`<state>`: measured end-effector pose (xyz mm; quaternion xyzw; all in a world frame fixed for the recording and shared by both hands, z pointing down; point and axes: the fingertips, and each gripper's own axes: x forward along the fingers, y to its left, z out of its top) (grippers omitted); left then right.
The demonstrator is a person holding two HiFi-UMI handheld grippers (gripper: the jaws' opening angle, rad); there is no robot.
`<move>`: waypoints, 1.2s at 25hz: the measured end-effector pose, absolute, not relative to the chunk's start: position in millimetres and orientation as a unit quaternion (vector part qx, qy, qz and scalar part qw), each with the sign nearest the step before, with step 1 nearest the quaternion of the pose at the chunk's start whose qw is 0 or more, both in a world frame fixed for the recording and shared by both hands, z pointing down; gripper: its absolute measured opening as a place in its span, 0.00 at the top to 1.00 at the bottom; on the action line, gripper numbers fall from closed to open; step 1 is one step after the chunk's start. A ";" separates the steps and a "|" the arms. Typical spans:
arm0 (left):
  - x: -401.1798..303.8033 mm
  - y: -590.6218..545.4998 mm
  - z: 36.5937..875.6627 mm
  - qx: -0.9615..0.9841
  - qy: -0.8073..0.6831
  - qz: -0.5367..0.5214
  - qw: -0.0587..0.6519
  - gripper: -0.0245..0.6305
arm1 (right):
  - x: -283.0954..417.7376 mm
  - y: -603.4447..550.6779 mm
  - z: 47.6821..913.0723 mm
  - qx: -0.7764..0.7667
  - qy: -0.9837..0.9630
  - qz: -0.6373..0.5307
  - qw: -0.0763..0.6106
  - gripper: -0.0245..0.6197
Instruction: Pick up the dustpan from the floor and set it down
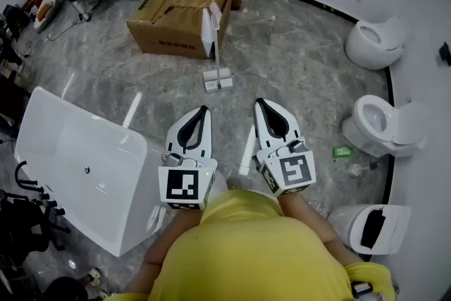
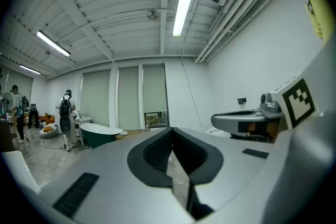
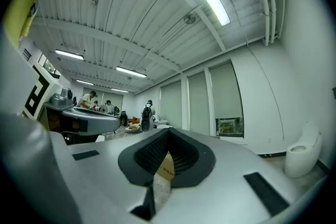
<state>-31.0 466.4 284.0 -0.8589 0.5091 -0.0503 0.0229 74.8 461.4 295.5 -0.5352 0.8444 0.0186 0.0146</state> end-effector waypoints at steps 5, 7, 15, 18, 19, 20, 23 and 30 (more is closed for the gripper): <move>-32.9 446.1 293.0 -0.858 0.511 -0.049 0.012 0.96 | 73.0 443.0 298.7 -0.530 0.847 0.024 0.012 0.94; -37.8 432.7 298.7 -0.858 0.512 -0.048 0.007 0.96 | 68.4 429.3 304.1 -0.530 0.848 0.020 0.007 0.94; -53.3 348.3 313.9 -0.867 0.497 -0.043 0.001 0.96 | 47.8 343.2 324.6 -0.528 0.849 0.008 -0.007 0.93; -59.2 304.6 315.4 -0.869 0.493 -0.043 0.000 0.96 | 43.1 298.9 327.9 -0.528 0.849 0.005 -0.007 0.89; -61.5 289.6 316.6 -0.869 0.492 -0.043 -0.001 0.96 | 41.6 283.9 329.2 -0.528 0.849 0.005 -0.007 0.88; -63.8 275.0 318.2 -0.870 0.491 -0.044 -0.001 0.96 | 40.1 269.6 330.6 -0.528 0.849 0.005 -0.007 0.88; -70.3 233.3 321.7 -0.873 0.485 -0.048 0.001 0.96 | 34.8 229.5 334.3 -0.531 0.847 0.004 -0.009 0.86; -80.1 162.5 324.1 -0.884 0.465 -0.047 -0.005 0.96 | 27.1 162.1 341.3 -0.550 0.835 -0.019 -0.010 0.82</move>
